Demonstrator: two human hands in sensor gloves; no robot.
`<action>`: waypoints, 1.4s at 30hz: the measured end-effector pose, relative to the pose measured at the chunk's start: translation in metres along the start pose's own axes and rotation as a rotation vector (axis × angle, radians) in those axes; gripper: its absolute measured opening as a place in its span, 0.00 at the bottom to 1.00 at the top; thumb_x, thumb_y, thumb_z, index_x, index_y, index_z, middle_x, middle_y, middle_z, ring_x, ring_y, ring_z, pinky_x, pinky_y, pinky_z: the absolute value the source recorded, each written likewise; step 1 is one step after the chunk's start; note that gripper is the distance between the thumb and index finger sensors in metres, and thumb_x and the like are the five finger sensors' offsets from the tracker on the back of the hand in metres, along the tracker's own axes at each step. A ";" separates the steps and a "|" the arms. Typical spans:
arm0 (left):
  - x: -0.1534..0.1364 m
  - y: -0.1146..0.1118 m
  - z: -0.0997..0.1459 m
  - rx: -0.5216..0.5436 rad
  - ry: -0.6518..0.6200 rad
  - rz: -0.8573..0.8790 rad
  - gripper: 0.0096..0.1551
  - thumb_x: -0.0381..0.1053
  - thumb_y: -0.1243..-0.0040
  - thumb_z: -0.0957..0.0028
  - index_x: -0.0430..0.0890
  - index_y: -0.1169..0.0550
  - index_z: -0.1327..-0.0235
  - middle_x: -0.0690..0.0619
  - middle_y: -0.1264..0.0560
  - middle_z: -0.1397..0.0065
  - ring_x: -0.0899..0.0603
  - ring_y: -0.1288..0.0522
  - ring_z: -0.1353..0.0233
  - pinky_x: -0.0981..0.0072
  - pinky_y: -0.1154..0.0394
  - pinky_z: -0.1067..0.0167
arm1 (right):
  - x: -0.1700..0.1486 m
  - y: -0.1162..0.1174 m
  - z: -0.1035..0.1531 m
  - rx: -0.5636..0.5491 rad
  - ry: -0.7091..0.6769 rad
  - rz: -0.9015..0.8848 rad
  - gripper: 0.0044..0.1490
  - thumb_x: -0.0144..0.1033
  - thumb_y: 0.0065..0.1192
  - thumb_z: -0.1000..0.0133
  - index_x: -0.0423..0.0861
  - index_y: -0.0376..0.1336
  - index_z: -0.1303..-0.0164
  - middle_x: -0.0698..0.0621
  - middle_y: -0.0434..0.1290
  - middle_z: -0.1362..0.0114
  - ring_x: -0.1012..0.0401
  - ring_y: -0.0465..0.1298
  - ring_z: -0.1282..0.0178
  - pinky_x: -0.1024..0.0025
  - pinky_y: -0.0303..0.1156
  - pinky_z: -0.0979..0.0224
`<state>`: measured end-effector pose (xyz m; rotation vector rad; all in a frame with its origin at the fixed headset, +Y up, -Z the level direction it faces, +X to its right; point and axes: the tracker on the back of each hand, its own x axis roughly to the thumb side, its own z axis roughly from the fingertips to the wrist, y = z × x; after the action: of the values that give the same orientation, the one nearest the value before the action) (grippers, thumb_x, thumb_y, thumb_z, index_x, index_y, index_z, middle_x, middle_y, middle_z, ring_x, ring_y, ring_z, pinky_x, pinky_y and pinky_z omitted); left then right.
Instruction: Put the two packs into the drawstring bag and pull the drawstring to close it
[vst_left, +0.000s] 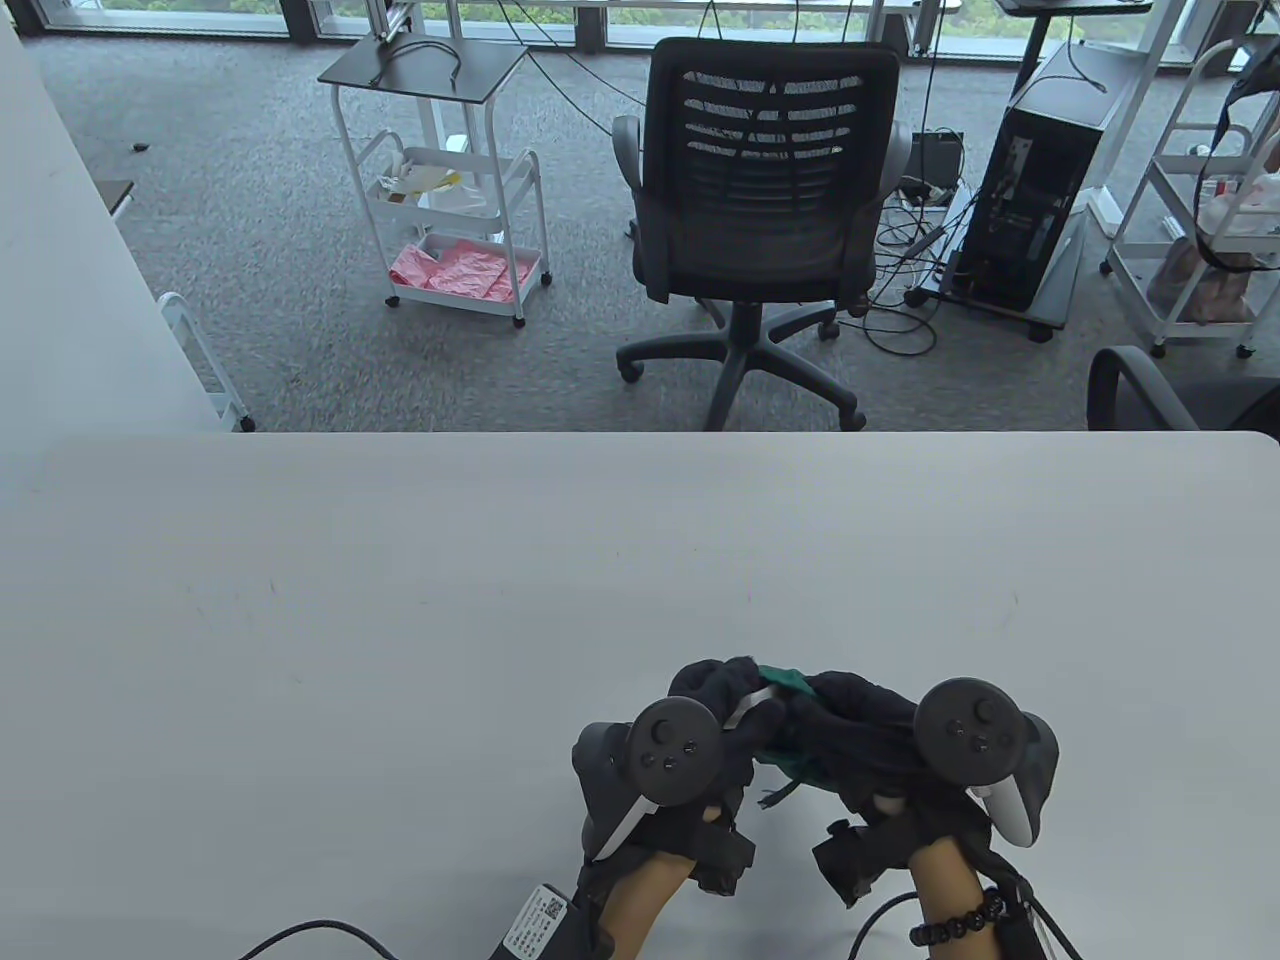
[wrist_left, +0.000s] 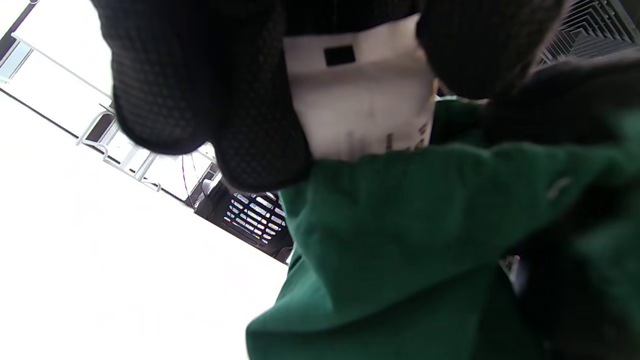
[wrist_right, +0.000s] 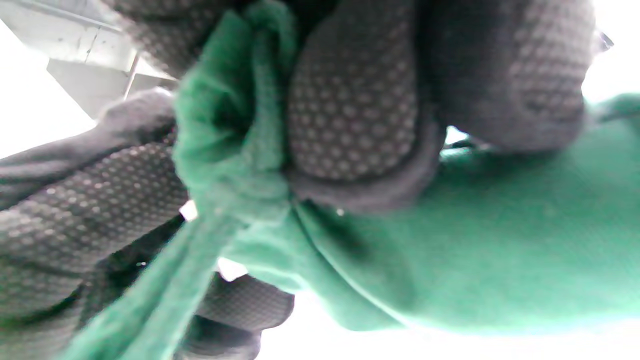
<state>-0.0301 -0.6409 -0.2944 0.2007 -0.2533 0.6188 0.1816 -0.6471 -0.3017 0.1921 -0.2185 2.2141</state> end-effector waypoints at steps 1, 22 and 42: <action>0.000 -0.001 -0.001 -0.015 -0.014 0.005 0.34 0.65 0.40 0.50 0.46 0.22 0.37 0.41 0.24 0.32 0.43 0.10 0.46 0.51 0.12 0.45 | -0.003 0.001 -0.001 -0.005 0.018 -0.012 0.24 0.42 0.70 0.46 0.36 0.76 0.52 0.46 0.85 0.61 0.63 0.88 0.72 0.66 0.87 0.63; -0.062 -0.020 -0.017 -0.386 0.300 0.336 0.28 0.60 0.43 0.43 0.43 0.19 0.41 0.47 0.15 0.48 0.47 0.10 0.60 0.54 0.13 0.57 | -0.020 0.007 -0.007 0.108 -0.005 -0.105 0.24 0.42 0.69 0.45 0.38 0.75 0.49 0.46 0.85 0.57 0.61 0.88 0.68 0.64 0.86 0.59; -0.057 0.007 -0.016 -0.043 0.215 0.292 0.25 0.58 0.41 0.44 0.43 0.19 0.44 0.51 0.15 0.56 0.52 0.10 0.65 0.59 0.12 0.60 | -0.025 0.010 -0.010 0.144 -0.082 -0.059 0.27 0.39 0.67 0.44 0.38 0.71 0.40 0.44 0.83 0.47 0.55 0.87 0.57 0.57 0.85 0.49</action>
<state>-0.0763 -0.6628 -0.3254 0.0545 -0.0873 0.9169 0.1882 -0.6703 -0.3174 0.3643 -0.0965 2.1659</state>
